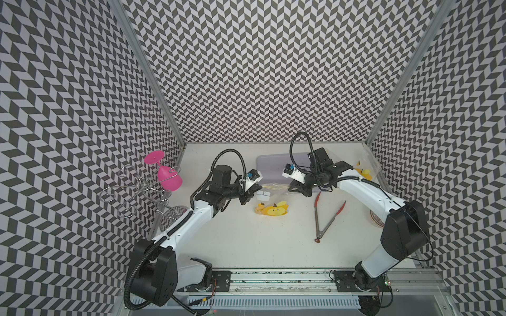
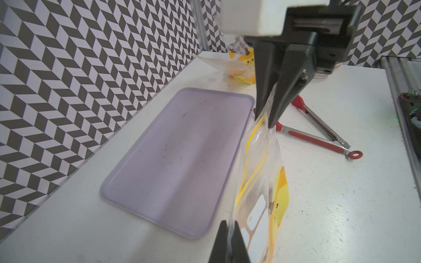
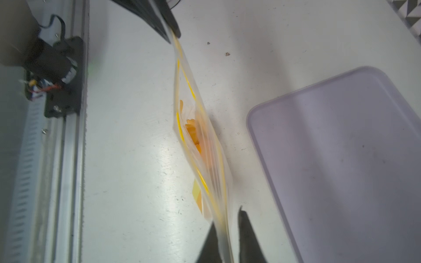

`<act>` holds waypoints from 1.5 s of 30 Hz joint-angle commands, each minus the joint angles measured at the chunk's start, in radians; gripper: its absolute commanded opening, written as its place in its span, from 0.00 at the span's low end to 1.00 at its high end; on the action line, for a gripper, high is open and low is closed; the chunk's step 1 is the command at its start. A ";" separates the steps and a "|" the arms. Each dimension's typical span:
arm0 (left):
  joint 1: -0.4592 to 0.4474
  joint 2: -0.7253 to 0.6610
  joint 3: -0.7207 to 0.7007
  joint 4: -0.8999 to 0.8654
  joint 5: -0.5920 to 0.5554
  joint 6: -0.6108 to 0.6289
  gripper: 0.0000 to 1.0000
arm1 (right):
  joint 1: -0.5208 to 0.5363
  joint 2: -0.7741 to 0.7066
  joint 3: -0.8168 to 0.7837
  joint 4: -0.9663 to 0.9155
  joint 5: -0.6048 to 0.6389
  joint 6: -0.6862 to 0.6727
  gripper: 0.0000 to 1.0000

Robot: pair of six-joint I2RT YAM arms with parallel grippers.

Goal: Put the cookies into a resealable bag to prevent moisture
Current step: Close the ziploc bag at the center of the board.

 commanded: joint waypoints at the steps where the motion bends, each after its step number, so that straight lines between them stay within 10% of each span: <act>1: 0.002 -0.011 0.003 0.018 0.041 0.012 0.00 | 0.016 0.026 0.053 0.005 -0.075 -0.037 0.31; 2: 0.002 -0.012 0.004 0.018 0.043 0.013 0.00 | 0.018 0.034 0.060 0.005 -0.081 -0.037 0.39; 4: 0.002 -0.014 0.004 0.015 0.043 0.015 0.00 | 0.026 0.047 0.079 -0.014 -0.085 -0.044 0.00; 5: 0.002 -0.015 0.004 0.015 0.042 0.017 0.00 | 0.029 0.051 0.085 -0.019 -0.089 -0.044 0.01; 6: 0.002 -0.015 0.003 0.015 0.041 0.017 0.00 | 0.032 0.053 0.089 -0.016 -0.096 -0.039 0.39; 7: 0.002 -0.016 0.004 0.014 0.042 0.016 0.00 | 0.032 0.054 0.091 -0.015 -0.104 -0.039 0.46; 9: 0.002 -0.014 0.004 0.014 0.043 0.017 0.00 | 0.043 0.059 0.099 -0.024 -0.095 -0.040 0.00; 10: 0.002 -0.015 0.004 0.013 0.043 0.016 0.00 | 0.049 0.062 0.101 -0.030 -0.089 -0.042 0.00; 12: 0.002 -0.017 0.003 0.015 0.043 0.015 0.00 | 0.057 0.062 0.099 -0.023 -0.087 -0.041 0.36; 14: 0.004 -0.017 0.004 0.015 0.043 0.015 0.00 | 0.066 0.065 0.103 -0.026 -0.085 -0.041 0.02; 15: 0.002 -0.017 0.004 0.014 0.042 0.015 0.00 | 0.073 0.068 0.106 -0.029 -0.080 -0.040 0.00; 18: 0.003 -0.021 0.002 0.015 0.042 0.016 0.00 | 0.082 0.075 0.109 -0.019 -0.083 -0.037 0.26; 21: 0.002 -0.024 0.000 0.013 0.045 0.018 0.00 | 0.090 0.085 0.120 -0.025 -0.089 -0.034 0.00; 24: 0.001 -0.027 -0.002 0.014 0.048 0.021 0.00 | 0.093 0.089 0.127 -0.013 -0.100 -0.025 0.27; 26: 0.001 -0.029 -0.002 0.011 0.056 0.025 0.00 | 0.101 0.091 0.133 -0.012 -0.098 -0.021 0.00; 28: 0.001 -0.031 -0.002 0.011 0.067 0.027 0.00 | 0.109 0.094 0.138 -0.011 -0.098 -0.022 0.06; 29: 0.000 -0.032 -0.003 0.013 0.074 0.029 0.00 | 0.111 0.093 0.136 0.002 -0.099 -0.013 0.24; 32: -0.002 -0.033 -0.003 0.012 0.075 0.029 0.00 | 0.117 0.094 0.137 0.014 -0.106 -0.004 0.00; 35: -0.004 -0.033 -0.004 0.012 0.076 0.029 0.00 | 0.119 0.091 0.137 0.040 -0.124 0.016 0.17; 37: -0.008 -0.032 -0.003 0.012 0.076 0.029 0.00 | 0.125 0.089 0.135 0.055 -0.125 0.023 0.00; 41: -0.010 -0.031 -0.002 0.010 0.073 0.029 0.00 | 0.131 0.096 0.141 0.079 -0.118 0.052 0.00; 45: -0.011 -0.029 -0.001 0.007 0.073 0.029 0.00 | 0.133 0.106 0.151 0.074 -0.129 0.065 0.34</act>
